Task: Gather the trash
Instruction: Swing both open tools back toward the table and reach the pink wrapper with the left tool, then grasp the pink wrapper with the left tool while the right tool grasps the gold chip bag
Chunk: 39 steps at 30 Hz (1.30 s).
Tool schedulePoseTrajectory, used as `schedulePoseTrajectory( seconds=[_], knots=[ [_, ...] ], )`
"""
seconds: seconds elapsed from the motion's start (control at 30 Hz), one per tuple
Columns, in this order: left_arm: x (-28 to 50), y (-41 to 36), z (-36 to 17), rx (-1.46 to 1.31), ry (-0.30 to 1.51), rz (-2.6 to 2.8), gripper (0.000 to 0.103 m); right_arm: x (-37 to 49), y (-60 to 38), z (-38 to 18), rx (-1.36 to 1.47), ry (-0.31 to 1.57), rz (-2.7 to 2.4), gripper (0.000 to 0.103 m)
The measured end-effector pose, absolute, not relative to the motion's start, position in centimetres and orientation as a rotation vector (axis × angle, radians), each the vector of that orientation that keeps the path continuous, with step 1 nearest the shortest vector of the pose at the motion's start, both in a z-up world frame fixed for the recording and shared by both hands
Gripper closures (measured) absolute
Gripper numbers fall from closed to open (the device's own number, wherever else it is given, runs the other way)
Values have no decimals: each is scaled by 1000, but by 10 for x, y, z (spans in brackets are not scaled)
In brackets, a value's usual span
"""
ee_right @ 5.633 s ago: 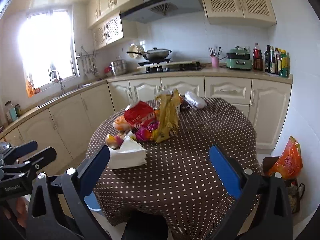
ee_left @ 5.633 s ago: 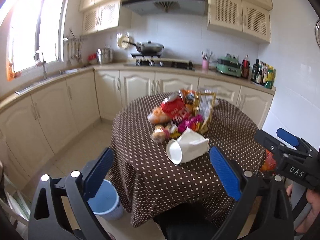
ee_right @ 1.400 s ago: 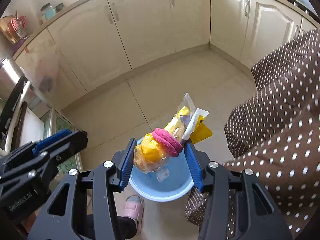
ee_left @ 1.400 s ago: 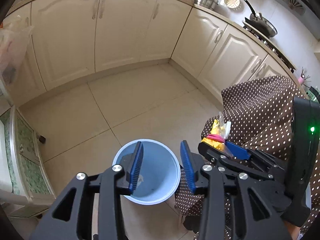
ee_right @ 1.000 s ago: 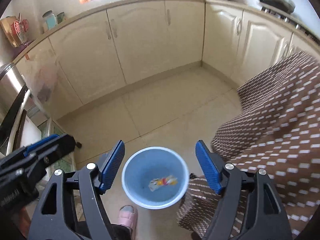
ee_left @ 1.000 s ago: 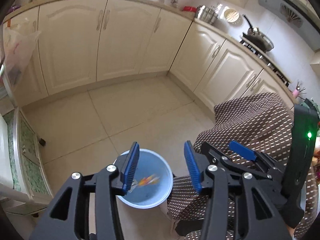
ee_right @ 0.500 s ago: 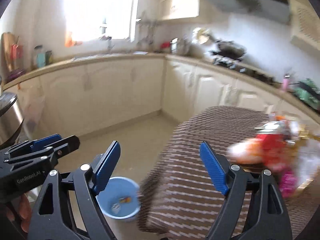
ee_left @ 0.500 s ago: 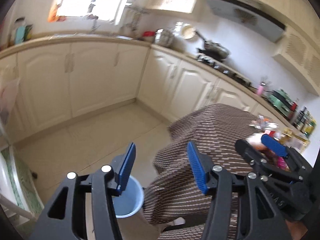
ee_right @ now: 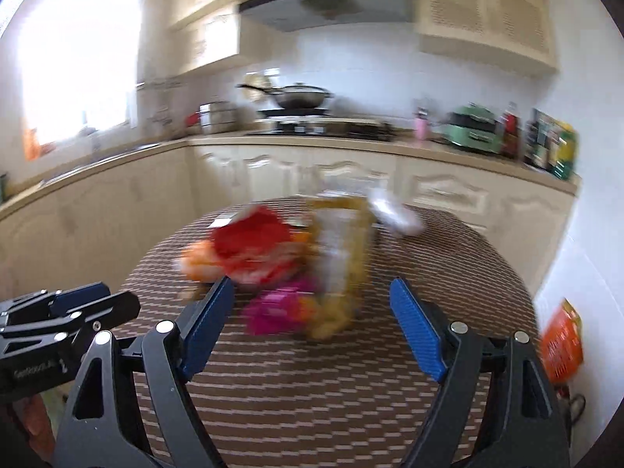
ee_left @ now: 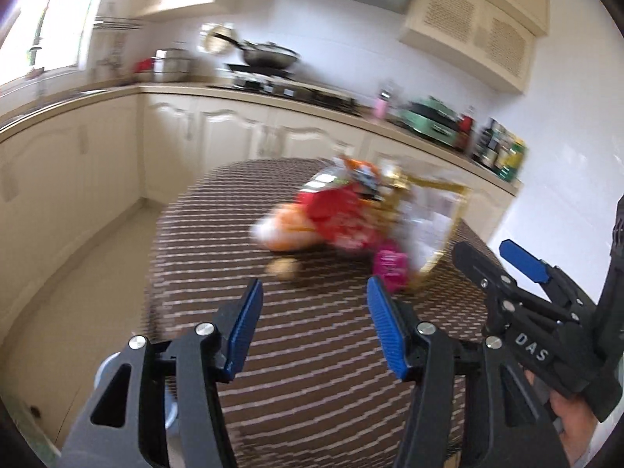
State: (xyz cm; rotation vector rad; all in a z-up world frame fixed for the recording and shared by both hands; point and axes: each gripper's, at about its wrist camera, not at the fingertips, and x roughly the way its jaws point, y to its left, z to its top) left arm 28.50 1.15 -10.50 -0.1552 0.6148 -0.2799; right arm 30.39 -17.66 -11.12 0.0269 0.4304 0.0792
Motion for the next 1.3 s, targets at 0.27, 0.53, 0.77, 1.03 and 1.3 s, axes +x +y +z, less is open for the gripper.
schedulePoseTrajectory(
  seconds=[0.27, 0.53, 0.77, 1.03, 1.3],
  knots=[
    [327, -49, -130, -138, 693, -355, 48, 309, -230, -132, 119, 468, 15, 24],
    [366, -77, -148, -101, 749, -346, 49, 327, -243, -141, 170, 512, 33, 24],
    [362, -79, -146, -91, 730, -385, 82, 340, -236, -137, 211, 524, 101, 24],
    [340, -69, -127, -86, 666, -419, 83, 368, -219, -133, 289, 574, 221, 25],
    [319, -57, -113, -91, 620, -432, 83, 377, -212, -138, 258, 647, 219, 102]
  ],
)
